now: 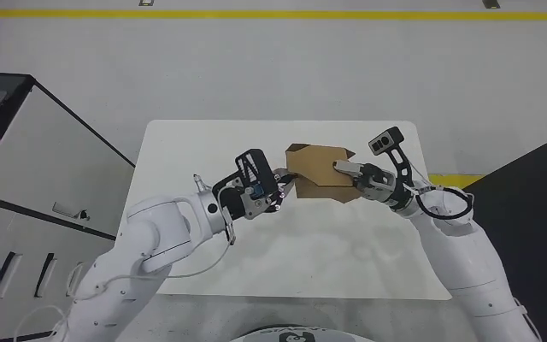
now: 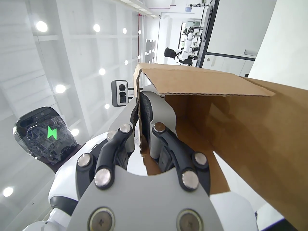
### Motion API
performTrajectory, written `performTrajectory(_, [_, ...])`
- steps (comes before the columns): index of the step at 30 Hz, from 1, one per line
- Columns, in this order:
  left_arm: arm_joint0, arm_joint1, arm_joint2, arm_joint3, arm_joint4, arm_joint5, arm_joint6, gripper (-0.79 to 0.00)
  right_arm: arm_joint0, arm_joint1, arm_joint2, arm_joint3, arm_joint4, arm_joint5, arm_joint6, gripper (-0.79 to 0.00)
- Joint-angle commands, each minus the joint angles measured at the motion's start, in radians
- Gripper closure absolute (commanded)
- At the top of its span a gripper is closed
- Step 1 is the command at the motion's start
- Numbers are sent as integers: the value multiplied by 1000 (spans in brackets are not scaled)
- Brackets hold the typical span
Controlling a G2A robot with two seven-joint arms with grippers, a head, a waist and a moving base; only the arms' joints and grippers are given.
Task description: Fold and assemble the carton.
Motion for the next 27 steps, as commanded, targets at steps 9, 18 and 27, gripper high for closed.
performTrajectory(9, [33,5,-59,-16,24,16,30,0,-4,-5,-2,46,149,137,-5,0])
performTrajectory(18, [55,6,-77,-32,61,50,32,0,12,-4,0,70,186,221,47,0])
performTrajectory(27, [59,5,-76,-36,137,78,61,0,5,-9,-22,85,270,327,36,0])
